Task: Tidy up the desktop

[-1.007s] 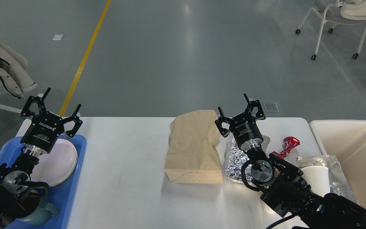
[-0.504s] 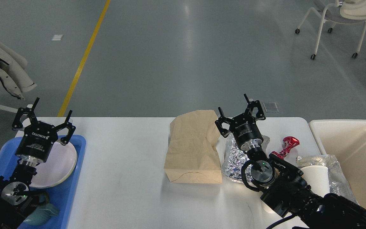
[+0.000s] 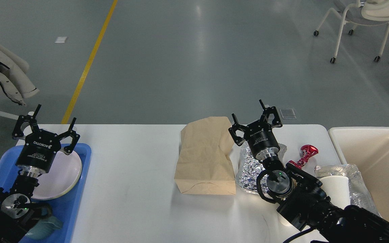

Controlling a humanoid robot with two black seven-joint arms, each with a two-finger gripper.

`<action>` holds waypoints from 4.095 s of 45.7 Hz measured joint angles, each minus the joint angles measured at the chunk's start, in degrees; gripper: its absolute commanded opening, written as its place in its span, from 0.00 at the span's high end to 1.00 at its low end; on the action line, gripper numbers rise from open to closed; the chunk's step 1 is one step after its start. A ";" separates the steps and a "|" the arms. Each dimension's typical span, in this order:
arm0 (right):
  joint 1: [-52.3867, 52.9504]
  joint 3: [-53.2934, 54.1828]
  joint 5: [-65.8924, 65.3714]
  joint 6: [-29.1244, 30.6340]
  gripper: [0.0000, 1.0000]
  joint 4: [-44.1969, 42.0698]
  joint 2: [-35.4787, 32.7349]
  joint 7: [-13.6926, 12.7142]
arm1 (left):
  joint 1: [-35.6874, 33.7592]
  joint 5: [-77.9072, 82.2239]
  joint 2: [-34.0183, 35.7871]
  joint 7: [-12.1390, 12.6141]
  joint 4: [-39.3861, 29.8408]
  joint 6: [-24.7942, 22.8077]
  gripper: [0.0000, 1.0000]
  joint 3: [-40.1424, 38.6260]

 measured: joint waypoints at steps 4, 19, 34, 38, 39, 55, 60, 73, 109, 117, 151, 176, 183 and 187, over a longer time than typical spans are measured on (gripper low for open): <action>0.00 0.00 0.00 0.00 0.00 0.01 0.00 0.00 | -0.03 0.00 0.00 0.00 0.00 0.00 0.03 -0.01; 0.10 0.40 0.00 -0.24 0.00 0.09 0.36 0.05 | -0.04 0.00 0.00 0.00 0.00 0.00 0.03 -0.04; 6.49 4.63 0.11 2.52 0.00 7.36 -5.46 0.45 | -0.05 0.00 0.00 0.00 0.00 0.00 0.03 -0.05; 7.89 7.25 0.10 4.95 0.00 9.44 -8.82 0.54 | -0.05 0.00 0.00 0.00 0.00 0.00 0.03 -0.05; 8.28 7.64 0.10 5.19 0.00 9.80 -9.41 0.54 | -0.05 0.00 0.00 0.00 0.00 0.00 0.03 -0.05; 9.66 8.54 0.02 6.17 0.00 10.28 -17.71 0.37 | 0.03 0.00 0.00 0.00 0.00 0.00 0.03 -0.09; 8.62 8.82 0.07 5.55 0.00 9.11 -17.73 0.37 | 0.03 0.00 -0.06 0.00 0.01 0.00 0.03 -0.12; 4.78 9.13 0.30 3.30 0.00 7.29 -17.06 0.48 | 0.03 0.00 -0.08 0.00 0.01 0.00 0.03 -0.13; 69.57 -88.09 -22.51 6.69 0.00 24.16 -15.25 -22.63 | 0.03 0.00 -0.10 0.00 0.01 -0.01 0.03 -0.15; 81.74 -100.35 -20.99 15.49 0.00 36.75 -11.80 -22.37 | 0.03 0.01 -0.10 0.08 0.01 -0.01 0.03 -0.13; 99.12 -122.72 1.36 5.11 0.00 67.80 -11.61 -22.95 | 0.03 0.01 -0.09 0.02 0.01 0.00 0.03 -0.13; 64.86 -105.40 -1.73 -12.97 0.00 39.80 4.81 -30.40 | 0.03 0.01 -0.09 0.08 0.00 0.00 0.03 -0.13; 60.89 -105.49 -1.76 -16.13 0.00 39.45 5.27 -31.06 | 0.03 0.01 -0.09 0.08 0.00 0.00 0.03 -0.13; 58.68 -105.54 -1.77 -18.31 0.00 39.35 5.39 -31.44 | 0.03 0.01 -0.09 0.09 0.00 0.00 0.03 -0.13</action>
